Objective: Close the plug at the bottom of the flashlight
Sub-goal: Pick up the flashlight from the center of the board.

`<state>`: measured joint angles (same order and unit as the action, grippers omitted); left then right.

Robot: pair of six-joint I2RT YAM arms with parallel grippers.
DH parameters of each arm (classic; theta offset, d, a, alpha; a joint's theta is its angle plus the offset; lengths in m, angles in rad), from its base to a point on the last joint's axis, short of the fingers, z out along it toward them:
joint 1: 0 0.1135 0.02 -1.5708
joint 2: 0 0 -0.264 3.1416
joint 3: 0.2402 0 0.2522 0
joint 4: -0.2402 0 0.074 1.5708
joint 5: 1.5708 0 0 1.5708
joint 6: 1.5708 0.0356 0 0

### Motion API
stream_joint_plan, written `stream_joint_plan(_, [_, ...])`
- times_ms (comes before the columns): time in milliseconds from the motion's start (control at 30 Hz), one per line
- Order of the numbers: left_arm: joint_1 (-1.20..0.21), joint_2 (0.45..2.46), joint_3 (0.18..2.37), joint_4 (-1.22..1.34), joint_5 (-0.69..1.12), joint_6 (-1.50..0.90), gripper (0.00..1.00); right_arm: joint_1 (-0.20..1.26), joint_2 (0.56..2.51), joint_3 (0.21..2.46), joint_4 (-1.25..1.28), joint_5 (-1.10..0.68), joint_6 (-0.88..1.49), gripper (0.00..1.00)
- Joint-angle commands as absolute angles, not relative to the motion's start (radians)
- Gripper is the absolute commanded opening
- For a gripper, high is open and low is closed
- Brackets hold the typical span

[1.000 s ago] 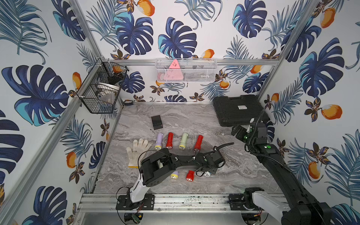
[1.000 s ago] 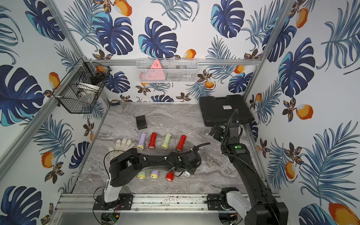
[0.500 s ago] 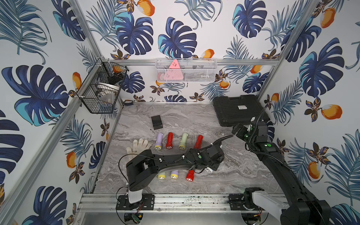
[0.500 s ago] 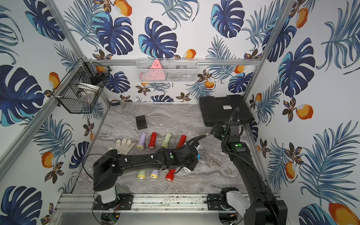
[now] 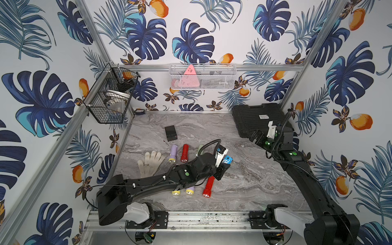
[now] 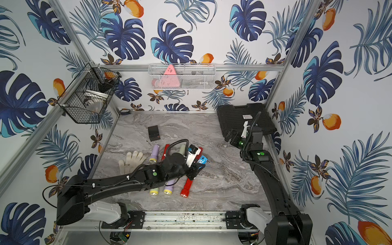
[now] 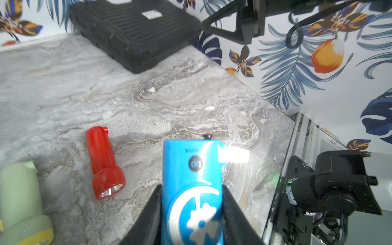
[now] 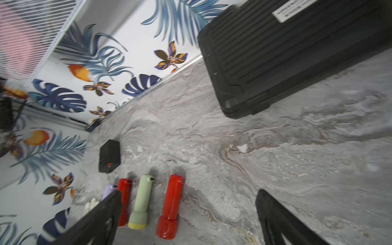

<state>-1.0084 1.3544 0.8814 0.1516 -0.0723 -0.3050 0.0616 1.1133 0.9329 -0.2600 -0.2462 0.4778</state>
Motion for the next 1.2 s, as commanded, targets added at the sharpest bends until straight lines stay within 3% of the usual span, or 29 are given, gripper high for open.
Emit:
stream_joint_plan(0, [-0.977, 1.280, 0.813, 0.334, -0.035, -0.224, 0.00, 0.065, 1.123, 0.954, -0.198, -0.447, 0.471, 1.00])
stream_joint_plan(167, [-0.890, 1.155, 0.715, 0.381, 0.076, -0.216, 0.00, 0.091, 1.131, 0.959, -0.135, -0.624, 0.479, 1.00])
stream_joint_plan(267, [-0.807, 1.098, 0.658, 0.427, 0.240, -0.229, 0.00, 0.122, 1.123, 0.966, -0.103, -0.689, 0.471, 1.00])
stream_joint_plan(500, [-0.657, 1.057, 0.485, 0.733, 0.460, -0.368, 0.00, 0.195, 1.101, 0.980, -0.034, -0.889, 0.433, 0.99])
stream_joint_plan(900, [-0.607, 1.344, 0.362, 1.516, 0.625, -0.584, 0.00, 0.430, 1.131, 0.990, -0.060, -0.923, 0.303, 0.94])
stream_joint_plan(1167, [-0.601, 1.331, 0.399, 1.543, 0.813, -0.534, 0.00, 0.449, 1.136, 0.966, -0.059, -0.965, 0.287, 0.89])
